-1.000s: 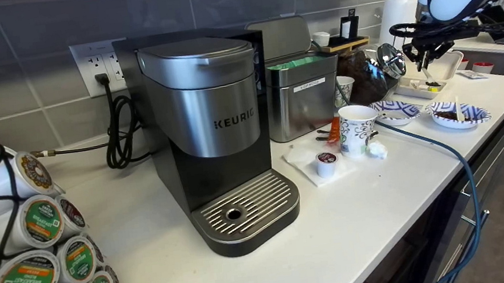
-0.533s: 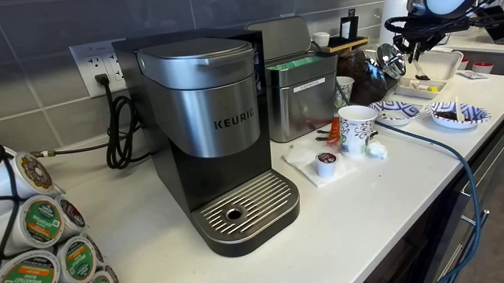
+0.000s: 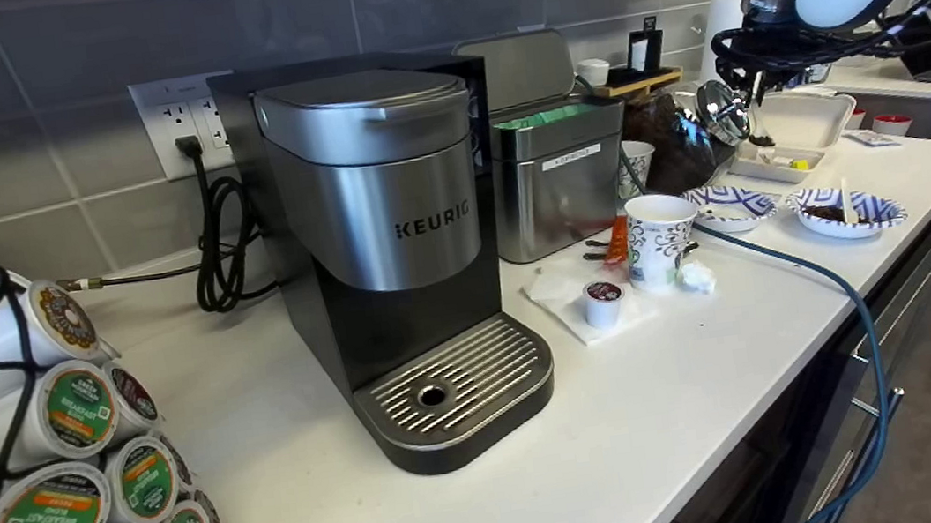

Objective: Use the spoon to scoop up contents from the bowl to right into the bowl to the left

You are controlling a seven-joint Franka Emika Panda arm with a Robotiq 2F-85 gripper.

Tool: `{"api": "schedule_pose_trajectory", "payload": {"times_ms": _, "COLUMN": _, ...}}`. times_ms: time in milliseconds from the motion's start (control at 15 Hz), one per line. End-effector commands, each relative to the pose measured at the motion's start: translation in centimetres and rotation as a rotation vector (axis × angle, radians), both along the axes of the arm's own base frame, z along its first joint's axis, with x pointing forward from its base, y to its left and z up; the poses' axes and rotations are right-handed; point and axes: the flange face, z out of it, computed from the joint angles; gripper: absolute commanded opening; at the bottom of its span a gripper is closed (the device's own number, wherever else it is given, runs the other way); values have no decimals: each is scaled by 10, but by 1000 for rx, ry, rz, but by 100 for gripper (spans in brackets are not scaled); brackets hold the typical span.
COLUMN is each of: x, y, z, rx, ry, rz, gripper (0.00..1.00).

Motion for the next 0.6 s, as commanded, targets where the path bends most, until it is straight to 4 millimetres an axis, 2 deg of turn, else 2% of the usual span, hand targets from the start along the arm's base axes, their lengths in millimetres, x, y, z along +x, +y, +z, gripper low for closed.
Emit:
{"api": "schedule_pose_trajectory", "payload": {"times_ms": 0, "x": -4, "y": 12, "z": -11, "rx": -22, "ry": -38, "rz": -24, "gripper": 3}}
{"api": "schedule_pose_trajectory", "payload": {"times_ms": 533, "x": 0, "y": 24, "z": -24, "rx": -175, "ry": -160, "rz": -81, "gripper": 3}}
